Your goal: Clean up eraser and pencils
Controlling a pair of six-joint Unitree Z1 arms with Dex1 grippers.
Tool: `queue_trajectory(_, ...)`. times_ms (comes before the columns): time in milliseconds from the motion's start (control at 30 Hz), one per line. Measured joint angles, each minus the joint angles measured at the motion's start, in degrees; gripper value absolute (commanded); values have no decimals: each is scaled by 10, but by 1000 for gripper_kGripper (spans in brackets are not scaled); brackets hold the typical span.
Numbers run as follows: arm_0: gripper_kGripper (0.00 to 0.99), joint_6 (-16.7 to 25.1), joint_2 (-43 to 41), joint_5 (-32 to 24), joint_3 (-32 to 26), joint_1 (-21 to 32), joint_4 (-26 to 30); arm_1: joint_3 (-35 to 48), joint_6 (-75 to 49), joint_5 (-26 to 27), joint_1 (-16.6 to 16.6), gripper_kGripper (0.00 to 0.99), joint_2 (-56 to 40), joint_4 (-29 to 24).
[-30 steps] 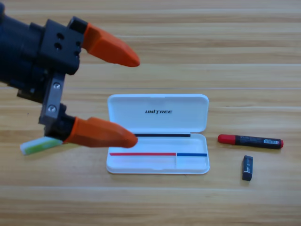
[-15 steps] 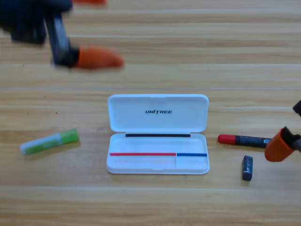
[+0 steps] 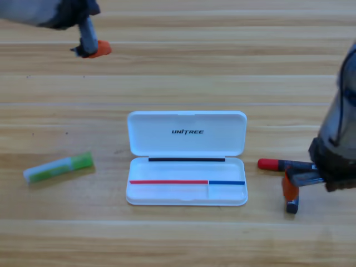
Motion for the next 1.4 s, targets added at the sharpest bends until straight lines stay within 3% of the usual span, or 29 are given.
queue_trajectory(200,956,15,42,-10,-20,43,70,-4,37,19,-6,899,40,-30)
queue_trajectory(367,953,32,50,-88,-47,88,131,-4,59,21,-7,848,56,-46)
queue_trajectory(733,948,63,112,-238,-50,208,186,-6,68,21,-14,810,84,-83)
queue_trajectory(800,950,80,132,-278,-50,231,200,-9,69,21,-14,808,86,-87)
queue_trajectory(900,953,112,159,-323,-50,267,207,-13,69,22,-15,729,89,-89)
queue_trajectory(1067,962,115,192,-333,-50,297,207,-13,69,34,-18,729,90,-89)
queue_trajectory(1400,962,115,204,-346,-48,301,207,-11,72,57,-30,729,89,-90)
